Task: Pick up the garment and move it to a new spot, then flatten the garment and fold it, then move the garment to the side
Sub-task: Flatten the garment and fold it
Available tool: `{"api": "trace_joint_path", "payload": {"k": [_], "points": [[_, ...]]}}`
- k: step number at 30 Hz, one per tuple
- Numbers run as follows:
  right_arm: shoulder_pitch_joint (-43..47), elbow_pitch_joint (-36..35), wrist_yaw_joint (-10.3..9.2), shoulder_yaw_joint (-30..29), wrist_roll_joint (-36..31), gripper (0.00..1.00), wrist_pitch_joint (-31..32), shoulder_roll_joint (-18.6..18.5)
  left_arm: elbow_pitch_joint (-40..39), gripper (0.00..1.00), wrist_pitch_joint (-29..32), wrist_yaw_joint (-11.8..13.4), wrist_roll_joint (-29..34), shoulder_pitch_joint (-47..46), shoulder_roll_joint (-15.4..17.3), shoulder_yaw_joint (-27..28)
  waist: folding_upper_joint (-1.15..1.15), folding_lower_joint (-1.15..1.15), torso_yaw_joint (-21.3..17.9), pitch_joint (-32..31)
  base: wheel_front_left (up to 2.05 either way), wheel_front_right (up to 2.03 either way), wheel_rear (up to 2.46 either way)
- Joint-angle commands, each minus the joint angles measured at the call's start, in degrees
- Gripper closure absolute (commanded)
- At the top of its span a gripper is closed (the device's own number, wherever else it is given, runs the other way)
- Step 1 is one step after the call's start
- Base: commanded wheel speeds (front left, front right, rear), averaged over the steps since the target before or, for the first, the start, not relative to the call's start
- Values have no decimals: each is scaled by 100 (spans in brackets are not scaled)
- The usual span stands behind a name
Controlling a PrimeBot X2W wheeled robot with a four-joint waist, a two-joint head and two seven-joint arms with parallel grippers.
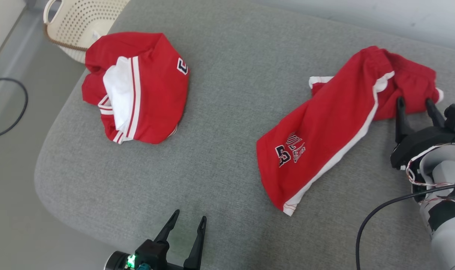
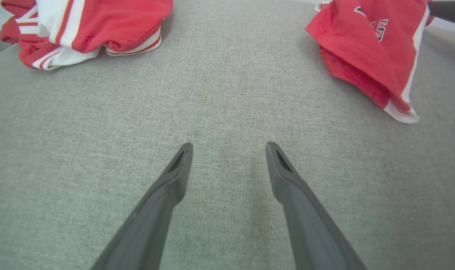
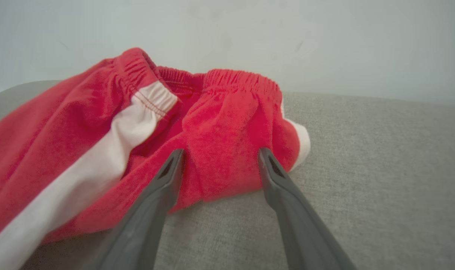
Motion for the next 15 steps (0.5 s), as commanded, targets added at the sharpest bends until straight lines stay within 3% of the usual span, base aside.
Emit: {"api": "trace_joint_path", "payload": {"k": [1, 9, 11, 12, 15], "points": [[-34, 177, 0, 78, 68, 0, -2, 33, -11, 0, -7, 26, -19, -86, 3, -30, 0, 0, 205, 172, 0, 0, 0], [-209, 854, 0, 216, 84, 0, 9, 78, -53, 0, -7, 69, -79, -59, 2, -67, 0, 0, 267, 267, 0, 0, 0], [-274, 852, 0, 233, 57, 79, 8, 78, -70, 0, -7, 64, -71, -81, 2, -55, 0, 0, 231, 295, 0, 0, 0], [-281, 817, 0, 240, 33, 100, 7, 70, -76, 0, -7, 57, -57, -93, 2, -56, 0, 0, 205, 298, 0, 0, 0], [-183, 676, 0, 263, 41, 100, 6, 93, -64, 0, -7, 51, -38, -75, 4, -24, 0, 0, 80, 261, 0, 0, 0]]}}
